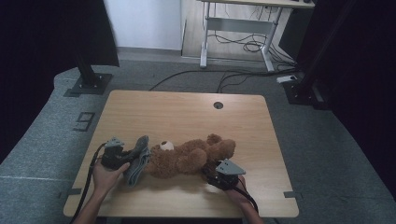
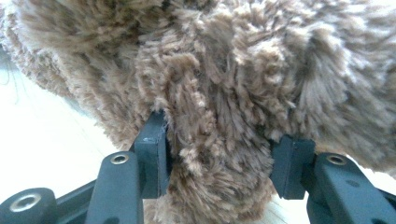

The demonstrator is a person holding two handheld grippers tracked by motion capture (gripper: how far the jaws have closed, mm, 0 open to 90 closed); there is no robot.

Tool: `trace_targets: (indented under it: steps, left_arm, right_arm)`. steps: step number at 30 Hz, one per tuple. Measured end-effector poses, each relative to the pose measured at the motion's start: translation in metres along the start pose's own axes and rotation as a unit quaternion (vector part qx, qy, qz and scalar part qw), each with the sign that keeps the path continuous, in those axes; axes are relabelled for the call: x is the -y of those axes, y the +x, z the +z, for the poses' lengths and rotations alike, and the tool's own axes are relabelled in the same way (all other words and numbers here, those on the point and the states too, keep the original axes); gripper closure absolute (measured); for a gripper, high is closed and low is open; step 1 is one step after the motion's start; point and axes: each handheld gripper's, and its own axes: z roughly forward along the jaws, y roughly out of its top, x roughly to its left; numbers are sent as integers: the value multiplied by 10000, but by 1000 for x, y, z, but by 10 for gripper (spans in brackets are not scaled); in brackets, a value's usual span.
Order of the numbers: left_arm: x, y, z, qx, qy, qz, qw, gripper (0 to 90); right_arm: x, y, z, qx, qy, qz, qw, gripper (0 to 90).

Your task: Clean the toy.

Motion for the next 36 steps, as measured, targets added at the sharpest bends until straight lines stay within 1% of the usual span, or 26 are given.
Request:
trace_targets:
  steps: [2, 7, 8, 9, 11, 12, 13, 14, 15, 16, 18, 20, 22, 23, 24, 25, 27, 28, 29, 30, 31, 32, 33, 34, 35, 36]
  left_arm:
    - [2, 1, 1, 24, 22, -21, 10000, 762]
    - [7, 6, -1, -45, 89, -32, 9999, 759]
    - [8, 6, -1, -41, 74, -72, 9999, 756]
    - [8, 7, -1, 1, 73, -105, 9999, 756]
    - [7, 6, -1, 125, -17, -140, 9998, 755]
    - [5, 4, -2, 158, -61, -115, 9998, 756]
    - [3, 2, -3, 211, -137, -93, 9996, 756]
    - [-1, 0, -5, 286, -218, -110, 9993, 756]
    - [-5, -2, -7, 335, -297, -90, 9990, 757]
    - [-10, -4, -9, 360, -391, -82, 9986, 757]
    - [-20, -9, -14, 480, -602, -74, 9970, 757]
    - [-32, -17, -18, 634, -744, -17, 9952, 757]
    - [-42, -27, -17, 802, -794, 72, 9936, 757]
    - [-47, -33, -15, 842, -770, 143, 9934, 755]
    - [-51, -39, -12, 854, -751, 221, 9933, 755]
    - [-54, -44, -10, 879, -728, 286, 9931, 754]
    - [-58, -50, -4, 929, -693, 336, 9927, 753]
    - [-59, -52, -2, 945, -658, 339, 9928, 753]
    - [-60, -54, 1, 956, -614, 343, 9929, 753]
    - [-59, -55, 3, 959, -579, 364, 9930, 753]
    - [-59, -55, 5, 941, -536, 378, 9934, 753]
    - [-58, -56, 6, 926, -513, 387, 9936, 753]
    - [-56, -55, 7, 926, -490, 382, 9938, 753]
    - [-55, -55, 8, 943, -490, 371, 9936, 753]
    - [-53, -54, 8, 951, -472, 358, 9937, 753]
    - [-51, -53, 9, 955, -439, 369, 9938, 753]
  right_arm:
    - [0, 0, 0, 2, 4, 6, 10000, 476]
    - [0, -1, -1, 4, 14, -4, 10000, 462]
    - [0, -1, -1, -24, 13, 7, 10000, 417]
    - [0, -1, -1, -24, 13, 7, 10000, 417]
    - [-1, -1, -5, -136, -4, 23, 9999, 352]
    - [-3, -3, -14, -252, -30, 132, 9996, 303]
    - [-3, -3, -14, -252, -30, 132, 9996, 303]
    - [-4, -3, -21, -266, -77, 191, 9994, 279]
    - [-7, -6, -35, -221, -174, 310, 9991, 249]
    - [-7, -6, -35, -221, -174, 310, 9991, 249]
    - [-9, -10, -49, -172, -326, 384, 9986, 231]
    - [-14, -17, -62, -105, -487, 502, 9975, 210]
    - [-23, -26, -71, 52, -568, 563, 9968, 204]
    - [-35, -34, -75, 97, -627, 577, 9963, 205]
    - [-35, -34, -75, 97, -627, 577, 9963, 205]
    - [-43, -38, -75, 121, -616, 586, 9963, 205]
    - [-56, -43, -69, 111, -539, 513, 9972, 205]
    - [-65, -48, -57, 65, -414, 504, 9978, 208]
    - [-65, -48, -57, 65, -414, 504, 9978, 208]
    - [-68, -51, -50, 8, -295, 507, 9983, 209]
    - [-70, -53, -42, 31, -139, 500, 9986, 215]
    - [-67, -57, -27, -134, 224, 544, 9982, 217]
    - [-67, -57, -27, -134, 224, 544, 9982, 217]
    - [-59, -56, -17, -249, 498, 604, 9966, 234]
    - [-59, -56, -17, -249, 498, 604, 9966, 234]
    - [-54, -54, -15, -407, 546, 704, 9952, 238]
